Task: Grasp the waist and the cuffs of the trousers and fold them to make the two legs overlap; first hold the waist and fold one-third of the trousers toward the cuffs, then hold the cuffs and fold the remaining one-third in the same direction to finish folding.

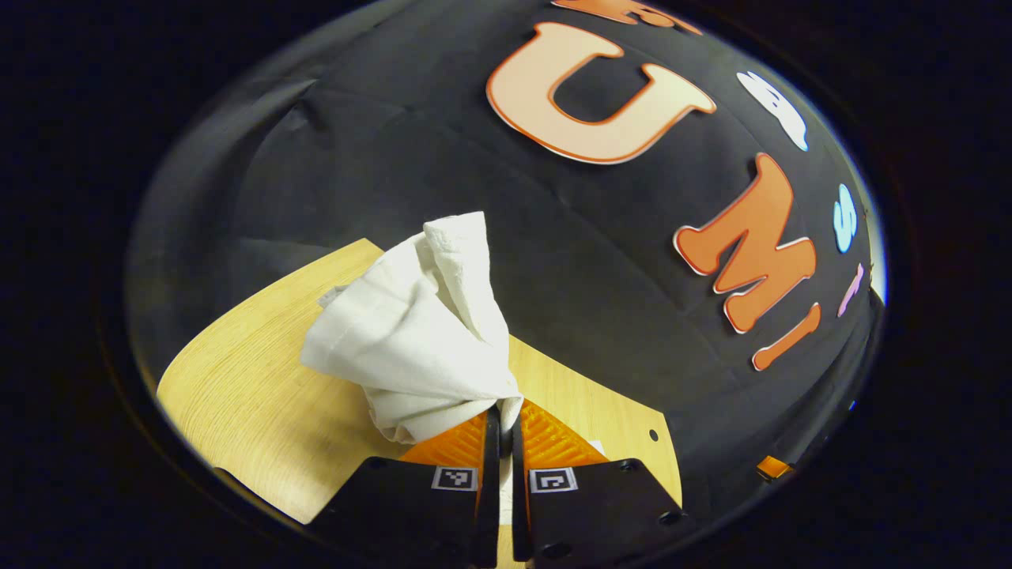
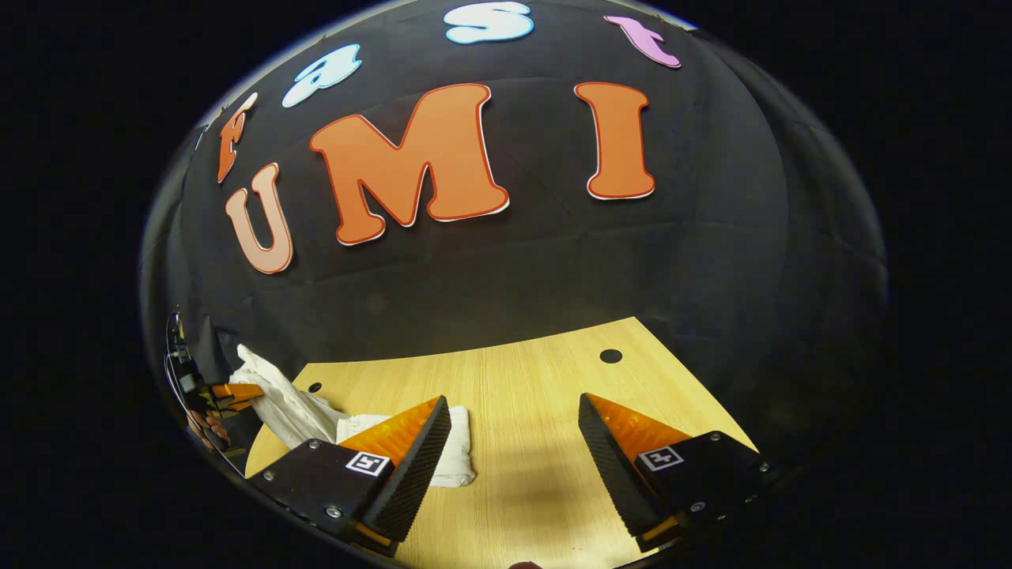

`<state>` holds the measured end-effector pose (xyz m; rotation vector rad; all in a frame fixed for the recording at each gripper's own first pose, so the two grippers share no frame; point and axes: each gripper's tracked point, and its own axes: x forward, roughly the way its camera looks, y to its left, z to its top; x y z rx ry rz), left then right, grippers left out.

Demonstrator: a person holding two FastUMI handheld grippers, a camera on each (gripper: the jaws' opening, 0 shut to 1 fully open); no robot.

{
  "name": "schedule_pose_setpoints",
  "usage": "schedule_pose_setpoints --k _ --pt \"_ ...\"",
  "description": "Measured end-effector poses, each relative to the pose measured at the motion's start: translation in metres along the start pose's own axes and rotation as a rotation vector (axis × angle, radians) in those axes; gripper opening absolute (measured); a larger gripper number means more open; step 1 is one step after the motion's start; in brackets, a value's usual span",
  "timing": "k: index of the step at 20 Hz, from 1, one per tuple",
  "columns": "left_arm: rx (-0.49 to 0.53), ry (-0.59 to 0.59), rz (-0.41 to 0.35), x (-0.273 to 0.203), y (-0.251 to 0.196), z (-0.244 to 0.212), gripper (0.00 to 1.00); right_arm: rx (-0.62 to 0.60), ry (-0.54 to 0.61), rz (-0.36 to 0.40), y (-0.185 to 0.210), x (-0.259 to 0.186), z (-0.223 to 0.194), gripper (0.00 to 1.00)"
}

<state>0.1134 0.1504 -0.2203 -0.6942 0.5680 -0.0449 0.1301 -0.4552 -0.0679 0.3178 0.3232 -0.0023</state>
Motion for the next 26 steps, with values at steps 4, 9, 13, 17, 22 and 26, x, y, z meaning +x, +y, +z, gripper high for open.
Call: schedule_pose_setpoints --k 4,9,13,17,22,26 --pt "0.13 0.039 -0.026 0.02 -0.05 -0.018 0.1 -0.013 0.006 -0.011 -0.016 0.0 -0.004 0.99" --pt "0.252 0.128 -0.051 0.046 -0.097 -0.065 0.1 -0.034 0.021 -0.018 -0.034 0.0 -0.011 0.98" --pt "0.324 0.193 -0.063 0.058 -0.122 -0.096 0.09 -0.043 0.026 -0.023 -0.049 -0.001 -0.013 0.99" --pt "0.379 0.25 -0.092 0.063 -0.148 -0.126 0.13 -0.049 0.032 -0.022 -0.063 0.001 -0.015 0.99" --pt "0.425 0.321 -0.189 0.058 -0.194 -0.168 0.37 -0.057 0.04 -0.007 -0.076 0.003 -0.015 0.99" --pt "0.482 0.301 -0.22 0.04 -0.213 -0.171 0.67 -0.069 0.026 0.025 -0.076 0.005 -0.008 0.99"
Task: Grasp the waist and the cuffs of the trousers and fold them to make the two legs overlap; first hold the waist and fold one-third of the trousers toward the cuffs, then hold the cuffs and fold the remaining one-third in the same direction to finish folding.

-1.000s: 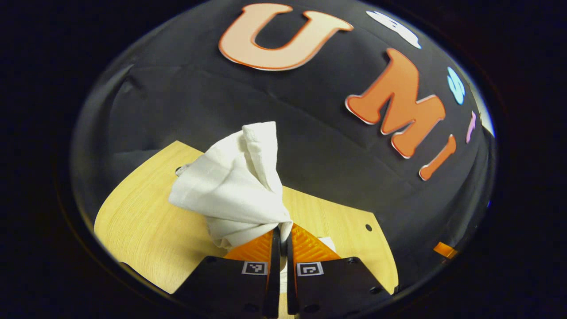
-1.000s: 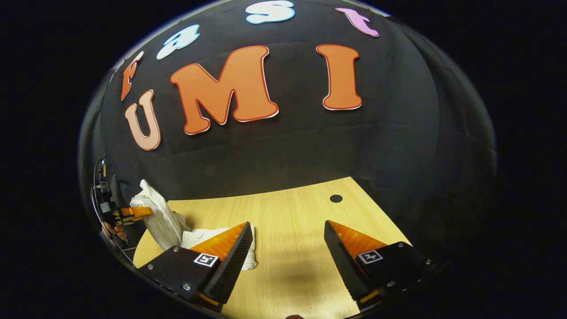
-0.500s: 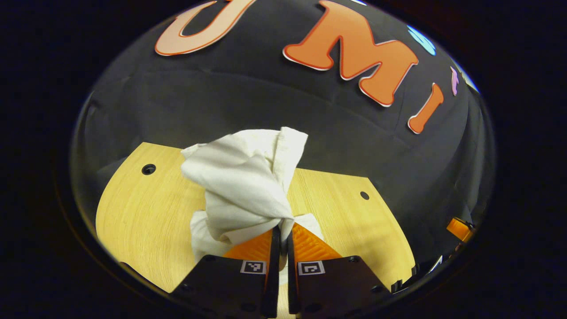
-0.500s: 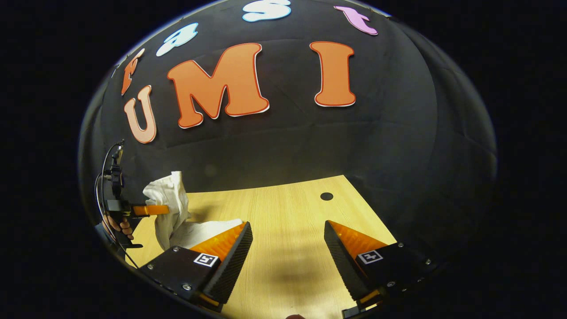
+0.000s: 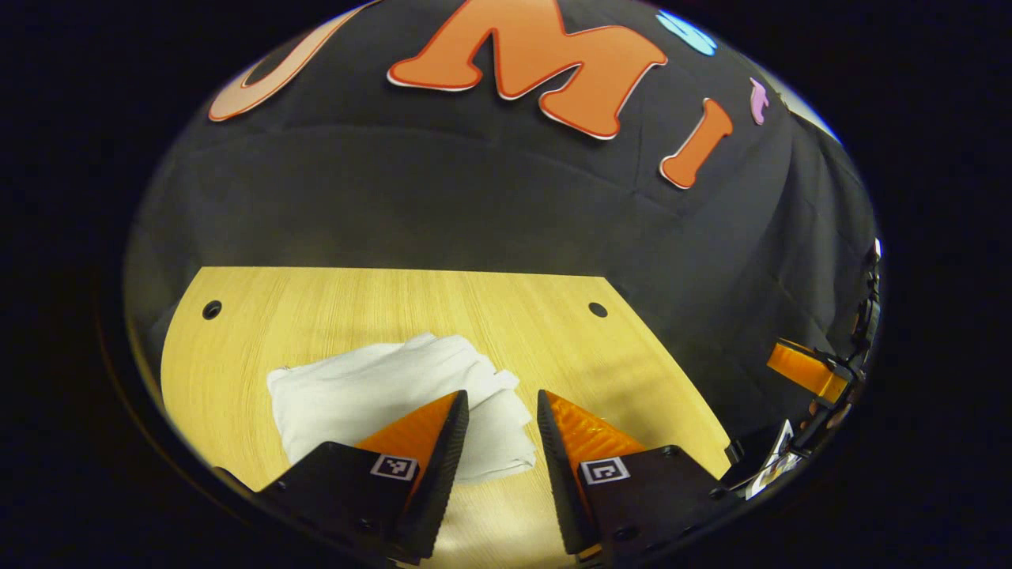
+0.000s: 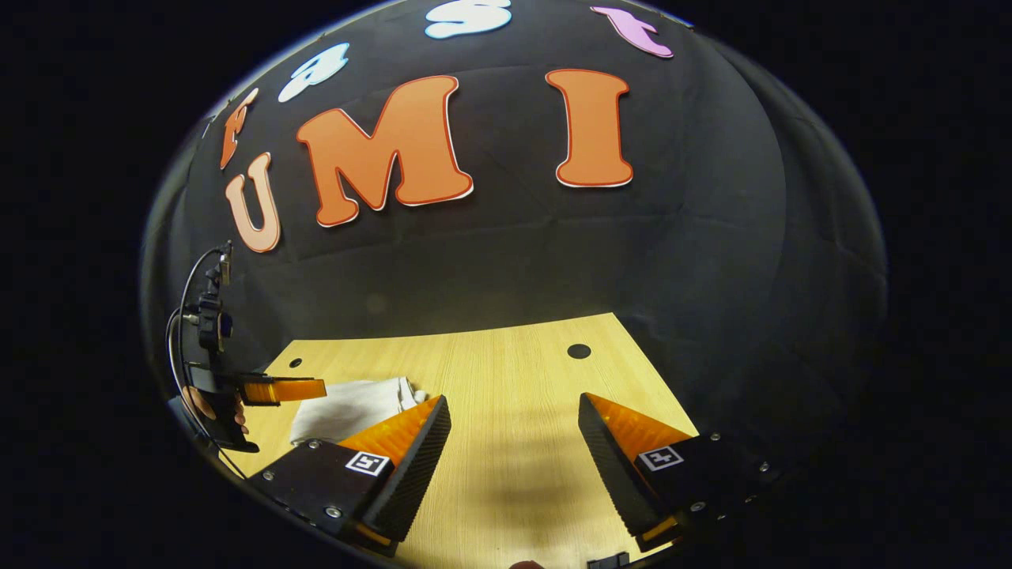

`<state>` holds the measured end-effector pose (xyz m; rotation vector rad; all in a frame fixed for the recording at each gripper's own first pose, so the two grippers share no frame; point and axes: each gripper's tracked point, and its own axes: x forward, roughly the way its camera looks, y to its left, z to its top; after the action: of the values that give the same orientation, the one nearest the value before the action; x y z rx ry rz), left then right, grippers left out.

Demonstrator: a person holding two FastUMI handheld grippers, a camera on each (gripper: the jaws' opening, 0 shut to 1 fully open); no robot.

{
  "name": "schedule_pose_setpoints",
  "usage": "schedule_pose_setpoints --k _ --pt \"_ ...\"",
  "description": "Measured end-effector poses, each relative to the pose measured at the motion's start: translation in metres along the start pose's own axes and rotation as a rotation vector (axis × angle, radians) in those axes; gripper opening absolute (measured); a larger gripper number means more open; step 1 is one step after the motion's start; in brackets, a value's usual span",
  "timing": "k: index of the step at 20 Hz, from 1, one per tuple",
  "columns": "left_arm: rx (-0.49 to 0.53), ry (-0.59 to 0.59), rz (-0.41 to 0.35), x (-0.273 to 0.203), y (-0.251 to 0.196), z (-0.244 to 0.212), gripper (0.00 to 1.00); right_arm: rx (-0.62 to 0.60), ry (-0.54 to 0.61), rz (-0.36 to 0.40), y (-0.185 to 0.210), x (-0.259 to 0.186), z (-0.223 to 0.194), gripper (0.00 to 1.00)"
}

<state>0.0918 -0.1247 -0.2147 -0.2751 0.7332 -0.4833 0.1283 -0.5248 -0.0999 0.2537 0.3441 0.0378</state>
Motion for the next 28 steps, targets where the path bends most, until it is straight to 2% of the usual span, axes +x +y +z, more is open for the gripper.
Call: schedule_pose_setpoints --k 1,2,5,8,11,15,17,20,24,28 --pt "0.017 -0.02 -0.003 -0.008 -0.006 0.004 0.58 -0.011 -0.015 0.002 0.002 -0.002 0.004 0.98" --pt "0.042 -0.044 0.007 -0.017 -0.008 0.01 0.73 -0.022 -0.033 0.005 0.005 -0.002 0.01 0.98" --pt "0.136 -0.137 0.08 -0.043 0.002 0.03 0.92 -0.058 -0.096 0.005 0.013 -0.011 0.03 0.98" --pt "0.191 -0.252 0.158 -0.084 0.0 0.057 0.97 -0.116 -0.172 0.017 0.036 -0.016 0.053 0.98" --pt "0.229 -0.401 0.209 -0.128 0.0 0.084 0.95 -0.169 -0.243 0.03 0.061 -0.028 0.069 0.99" --pt "0.298 -0.584 0.271 -0.196 -0.002 0.108 0.95 -0.167 -0.295 0.064 0.102 -0.045 0.081 0.98" --pt "0.299 -0.658 0.286 -0.23 -0.004 0.119 0.95 -0.157 -0.313 0.068 0.121 -0.053 0.084 0.98" --pt "0.298 -0.707 0.276 -0.269 -0.002 0.122 0.95 -0.141 -0.316 0.077 0.147 -0.065 0.08 0.98" --pt "0.319 -0.724 0.286 -0.29 0.009 0.116 0.96 -0.154 -0.316 0.073 0.169 -0.077 0.08 0.98" --pt "0.264 -0.738 0.244 -0.303 0.013 0.112 0.95 -0.147 -0.323 0.058 0.175 -0.084 0.081 0.99"
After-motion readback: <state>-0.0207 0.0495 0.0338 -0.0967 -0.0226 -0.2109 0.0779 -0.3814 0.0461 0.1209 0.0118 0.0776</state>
